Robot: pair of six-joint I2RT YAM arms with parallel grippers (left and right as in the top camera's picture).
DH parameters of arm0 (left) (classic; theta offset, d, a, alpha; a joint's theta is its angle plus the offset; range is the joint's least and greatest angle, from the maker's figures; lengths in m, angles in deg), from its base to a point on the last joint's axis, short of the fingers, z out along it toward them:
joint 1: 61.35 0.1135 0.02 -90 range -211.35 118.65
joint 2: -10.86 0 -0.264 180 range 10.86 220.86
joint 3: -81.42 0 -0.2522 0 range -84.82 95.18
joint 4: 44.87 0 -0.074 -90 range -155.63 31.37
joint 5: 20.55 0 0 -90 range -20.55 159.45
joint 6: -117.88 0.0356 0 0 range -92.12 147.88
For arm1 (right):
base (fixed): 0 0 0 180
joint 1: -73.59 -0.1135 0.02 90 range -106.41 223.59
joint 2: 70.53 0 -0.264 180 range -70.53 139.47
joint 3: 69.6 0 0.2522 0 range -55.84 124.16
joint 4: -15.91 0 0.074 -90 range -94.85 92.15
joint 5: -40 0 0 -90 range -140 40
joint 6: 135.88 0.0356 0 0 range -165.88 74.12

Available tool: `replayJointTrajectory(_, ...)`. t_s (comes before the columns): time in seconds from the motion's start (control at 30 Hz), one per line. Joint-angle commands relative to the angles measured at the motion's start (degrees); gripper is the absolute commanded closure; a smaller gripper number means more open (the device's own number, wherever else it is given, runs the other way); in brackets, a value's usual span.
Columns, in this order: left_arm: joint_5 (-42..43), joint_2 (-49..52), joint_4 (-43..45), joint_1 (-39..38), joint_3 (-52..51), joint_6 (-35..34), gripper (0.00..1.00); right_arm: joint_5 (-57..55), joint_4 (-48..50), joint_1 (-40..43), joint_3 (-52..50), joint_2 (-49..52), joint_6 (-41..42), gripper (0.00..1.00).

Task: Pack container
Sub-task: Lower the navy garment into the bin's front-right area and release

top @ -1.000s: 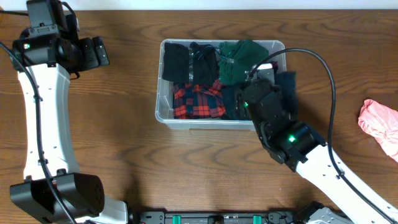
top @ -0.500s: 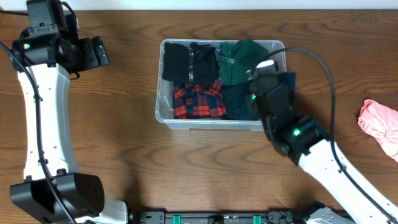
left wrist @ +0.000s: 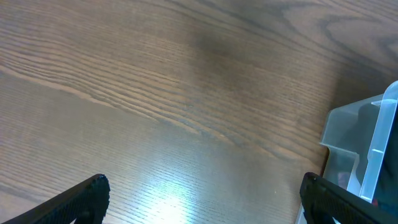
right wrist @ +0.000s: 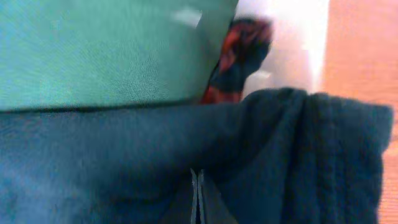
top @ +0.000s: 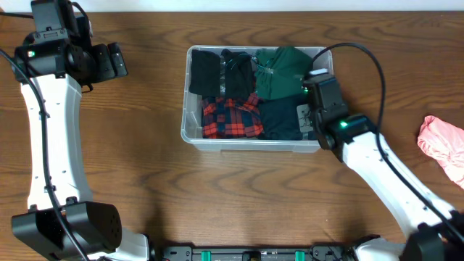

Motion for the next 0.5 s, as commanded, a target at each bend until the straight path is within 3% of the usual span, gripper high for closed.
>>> replayJointTrajectory(0.0,-0.1,-0.3,-0.2,0.2,0.7,-0.1,0.02,3.3,-1.0,0.4,0.6,4.5,1.4,0.99)
replayJointTrajectory(0.47,-0.1,-0.3,-0.2,0.2,0.7,-0.1,0.02,3.9,-6.3,0.3,6.0,5.7,2.4,0.99)
